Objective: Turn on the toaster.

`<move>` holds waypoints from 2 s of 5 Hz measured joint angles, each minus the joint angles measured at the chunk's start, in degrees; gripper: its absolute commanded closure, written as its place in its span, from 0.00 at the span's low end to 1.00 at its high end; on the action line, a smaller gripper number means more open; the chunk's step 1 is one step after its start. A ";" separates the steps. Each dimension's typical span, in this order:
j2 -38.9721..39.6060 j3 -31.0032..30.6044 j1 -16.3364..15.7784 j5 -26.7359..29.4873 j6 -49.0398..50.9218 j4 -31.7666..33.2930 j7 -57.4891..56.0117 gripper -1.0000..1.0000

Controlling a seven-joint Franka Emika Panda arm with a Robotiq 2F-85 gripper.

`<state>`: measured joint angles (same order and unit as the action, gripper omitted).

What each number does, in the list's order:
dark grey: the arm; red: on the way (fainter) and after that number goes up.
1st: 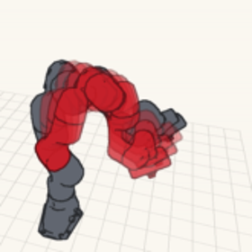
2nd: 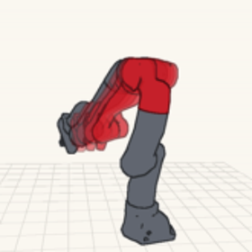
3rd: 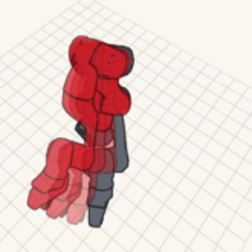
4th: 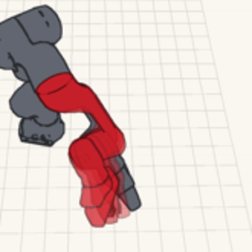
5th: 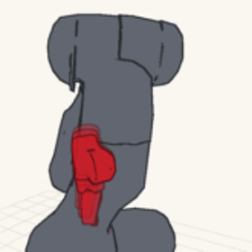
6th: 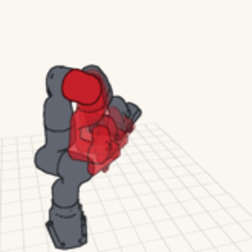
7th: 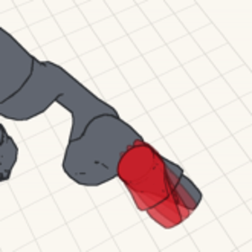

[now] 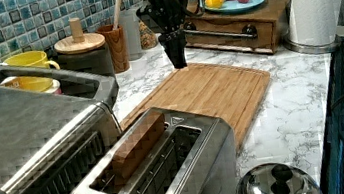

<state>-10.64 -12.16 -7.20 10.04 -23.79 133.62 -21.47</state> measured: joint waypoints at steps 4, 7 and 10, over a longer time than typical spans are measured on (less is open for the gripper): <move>-5.70 -1.65 -7.67 4.17 -1.92 5.15 -5.96 1.00; -11.86 -3.59 -10.12 10.90 -3.69 15.89 -5.96 1.00; -14.78 -3.08 -10.36 16.08 -17.44 21.71 -5.89 1.00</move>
<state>-25.42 -15.23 -17.56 26.12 -41.24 155.33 -27.36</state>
